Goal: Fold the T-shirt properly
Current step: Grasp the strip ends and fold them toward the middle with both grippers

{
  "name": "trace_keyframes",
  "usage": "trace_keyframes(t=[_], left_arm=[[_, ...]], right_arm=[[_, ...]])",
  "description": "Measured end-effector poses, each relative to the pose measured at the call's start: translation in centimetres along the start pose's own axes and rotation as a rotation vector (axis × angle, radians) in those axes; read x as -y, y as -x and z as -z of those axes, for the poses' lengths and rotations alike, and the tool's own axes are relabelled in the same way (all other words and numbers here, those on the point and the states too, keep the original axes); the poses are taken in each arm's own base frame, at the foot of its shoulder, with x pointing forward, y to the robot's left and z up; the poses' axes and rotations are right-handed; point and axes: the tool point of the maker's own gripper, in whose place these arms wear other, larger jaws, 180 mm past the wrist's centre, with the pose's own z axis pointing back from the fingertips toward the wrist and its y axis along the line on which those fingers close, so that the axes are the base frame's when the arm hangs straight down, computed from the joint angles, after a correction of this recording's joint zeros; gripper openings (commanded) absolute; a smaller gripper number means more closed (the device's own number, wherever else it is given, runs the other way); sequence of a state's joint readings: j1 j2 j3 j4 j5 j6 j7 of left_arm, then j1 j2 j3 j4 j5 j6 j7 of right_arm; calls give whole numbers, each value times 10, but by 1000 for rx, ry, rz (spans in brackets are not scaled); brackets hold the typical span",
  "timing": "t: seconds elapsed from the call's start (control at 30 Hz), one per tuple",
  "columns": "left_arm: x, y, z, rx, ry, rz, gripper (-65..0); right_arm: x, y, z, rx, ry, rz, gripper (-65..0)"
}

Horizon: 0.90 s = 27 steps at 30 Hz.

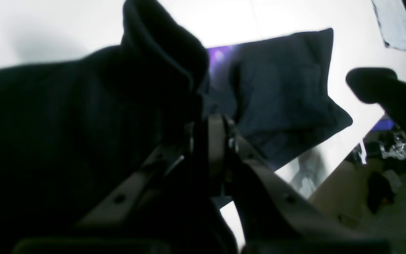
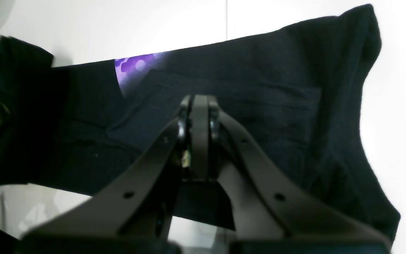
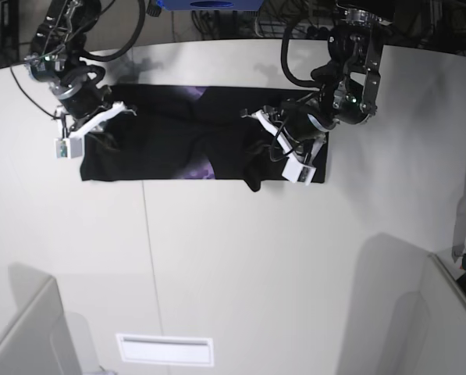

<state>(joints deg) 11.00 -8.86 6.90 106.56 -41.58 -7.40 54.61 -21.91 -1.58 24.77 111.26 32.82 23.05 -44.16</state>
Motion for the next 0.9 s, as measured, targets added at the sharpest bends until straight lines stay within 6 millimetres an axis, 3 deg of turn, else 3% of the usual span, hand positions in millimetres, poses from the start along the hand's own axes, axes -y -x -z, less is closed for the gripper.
trace_keyframes(t=[0.1,0.77,0.9], left_arm=[[-8,9,3,-26,-22,-14,-650],[-5,7,5,-16,-12,-25,-650],[-4,7,5,-16,-8,-28,-413]], right_arm=[[0,0,0,-1,0,0,-650],[7,-1,-3,5,19,7,-650],[7,-1,-3,5,19,7,-650]])
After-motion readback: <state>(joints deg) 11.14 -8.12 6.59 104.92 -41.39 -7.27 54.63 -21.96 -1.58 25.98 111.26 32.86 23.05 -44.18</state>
